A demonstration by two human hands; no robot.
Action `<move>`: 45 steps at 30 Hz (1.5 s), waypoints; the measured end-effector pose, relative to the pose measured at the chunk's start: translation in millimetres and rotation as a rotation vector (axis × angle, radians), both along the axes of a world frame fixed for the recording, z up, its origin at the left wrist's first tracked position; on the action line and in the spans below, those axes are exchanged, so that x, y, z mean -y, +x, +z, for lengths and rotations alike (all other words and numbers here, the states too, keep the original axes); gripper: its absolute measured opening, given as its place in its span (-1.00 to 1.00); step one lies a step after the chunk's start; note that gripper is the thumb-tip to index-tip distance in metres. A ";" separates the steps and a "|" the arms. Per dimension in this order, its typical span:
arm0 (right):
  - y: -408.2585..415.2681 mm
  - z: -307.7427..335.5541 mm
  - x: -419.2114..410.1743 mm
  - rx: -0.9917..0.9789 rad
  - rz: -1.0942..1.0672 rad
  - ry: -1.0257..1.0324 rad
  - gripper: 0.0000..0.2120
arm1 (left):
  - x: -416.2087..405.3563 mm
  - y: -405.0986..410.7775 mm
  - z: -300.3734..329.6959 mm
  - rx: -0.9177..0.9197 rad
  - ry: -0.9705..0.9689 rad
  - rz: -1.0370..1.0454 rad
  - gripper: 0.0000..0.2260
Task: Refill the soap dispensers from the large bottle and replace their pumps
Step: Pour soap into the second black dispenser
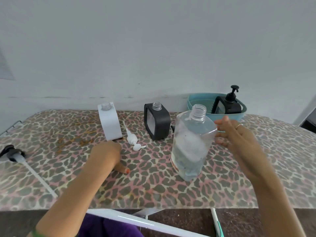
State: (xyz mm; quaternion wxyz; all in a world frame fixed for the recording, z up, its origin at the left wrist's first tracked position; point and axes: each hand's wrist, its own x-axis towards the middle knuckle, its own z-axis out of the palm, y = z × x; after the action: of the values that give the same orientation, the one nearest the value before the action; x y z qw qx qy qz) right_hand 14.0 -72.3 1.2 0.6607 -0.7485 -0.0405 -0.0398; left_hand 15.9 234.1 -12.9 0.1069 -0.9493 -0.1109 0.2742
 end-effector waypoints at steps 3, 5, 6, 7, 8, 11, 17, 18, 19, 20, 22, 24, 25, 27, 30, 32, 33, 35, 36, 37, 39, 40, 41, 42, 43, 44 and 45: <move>-26.7 -21.5 -15.6 0.013 0.143 -0.005 -0.05 | -5.7 -8.1 -5.5 0.102 -0.007 -0.055 -0.38; -36.4 -33.7 -27.7 0.020 0.207 0.023 -0.01 | -8.8 -13.5 -8.3 0.148 -0.010 -0.063 -0.38; -39.2 -38.6 -35.3 0.047 0.197 0.008 -0.02 | -9.6 -16.4 -9.2 0.171 -0.010 -0.065 -0.38; -40.6 -43.1 -43.1 0.082 0.150 -0.034 -0.05 | -10.1 -19.5 -10.3 0.198 -0.012 -0.063 -0.39; -41.1 -47.1 -50.9 0.118 0.091 -0.068 -0.06 | -10.1 -23.5 -10.7 0.224 -0.017 -0.056 -0.40; -37.8 -58.9 -65.8 0.223 -0.031 -0.041 -0.11 | -8.3 -34.3 -10.2 0.279 -0.052 0.014 -0.41; -30.8 -69.0 -76.6 0.360 -0.170 0.045 -0.39 | 16.5 -39.8 9.5 0.505 -0.168 0.041 -0.35; -30.0 -71.2 -77.6 0.370 -0.185 0.050 -0.40 | 23.7 -36.7 12.5 0.581 -0.237 0.031 -0.35; -29.5 -73.7 -78.2 0.380 -0.203 0.047 -0.39 | 31.8 -32.3 15.0 0.643 -0.333 0.034 -0.36; -28.9 -75.9 -78.9 0.391 -0.220 0.037 -0.38 | 40.5 -27.4 17.1 0.698 -0.441 0.039 -0.38; -27.4 -78.9 -79.7 0.412 -0.246 0.019 -0.38 | 57.5 -12.0 14.4 0.819 -0.641 0.034 -0.46; -25.1 -80.5 -79.6 0.426 -0.259 0.008 -0.38 | 71.0 8.7 3.5 0.942 -0.819 0.031 -0.42; -24.0 -81.7 -79.4 0.436 -0.262 0.000 -0.38 | 75.7 20.5 -4.8 0.982 -0.902 0.051 -0.33; -21.9 -84.2 -78.6 0.447 -0.259 -0.009 -0.37 | 86.0 37.2 -17.8 1.036 -1.023 0.123 -0.11; -20.4 -86.8 -78.7 0.451 -0.252 0.002 -0.36 | 97.6 55.6 -34.6 1.141 -1.091 0.186 0.02; -20.8 -86.0 -79.9 0.450 -0.244 0.020 -0.36 | 101.8 64.7 -42.7 1.186 -1.106 0.195 -0.01; -21.1 -85.4 -80.1 0.452 -0.244 0.025 -0.36 | 102.3 67.8 -44.7 1.200 -1.134 0.203 -0.04; -21.6 -84.1 -79.6 0.454 -0.236 0.028 -0.34 | 102.1 73.0 -46.4 1.213 -1.173 0.215 -0.11; -21.5 -84.0 -79.6 0.448 -0.236 0.022 -0.32 | 101.5 73.1 -45.5 1.221 -1.166 0.221 -0.16; -21.5 -84.5 -79.5 0.444 -0.240 0.016 -0.31 | 100.3 71.5 -43.1 1.234 -1.160 0.228 -0.24; -22.4 -84.1 -79.7 0.437 -0.248 0.020 -0.30 | 98.6 59.6 -30.9 1.270 -1.178 0.242 -0.47; -22.8 -84.2 -80.1 0.431 -0.249 0.021 -0.30 | 96.7 50.7 -24.0 1.286 -1.201 0.248 -0.54; -23.1 -84.3 -80.1 0.425 -0.249 0.025 -0.29 | 93.8 41.2 -17.3 1.304 -1.231 0.246 -0.55; -23.2 -84.1 -78.8 0.422 -0.247 0.028 -0.29 | 91.3 32.2 -10.8 1.319 -1.262 0.234 -0.53; -22.3 -82.4 -76.5 0.416 -0.244 0.030 -0.29 | 88.7 23.4 -6.3 1.326 -1.282 0.220 -0.51; -19.7 -81.0 -74.6 0.408 -0.248 0.028 -0.30 | 84.3 12.2 -3.4 1.322 -1.285 0.215 -0.51; -17.3 -80.4 -73.7 0.403 -0.256 0.022 -0.29 | 77.5 -1.9 0.3 1.314 -1.280 0.195 -0.52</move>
State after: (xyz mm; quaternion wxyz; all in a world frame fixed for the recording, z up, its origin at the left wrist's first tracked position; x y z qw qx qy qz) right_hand -3.3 1.4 -79.2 0.6371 -0.7170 -0.0760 -0.2725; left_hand 14.1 156.6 -12.6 -0.5465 -0.7787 -0.0562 -0.3031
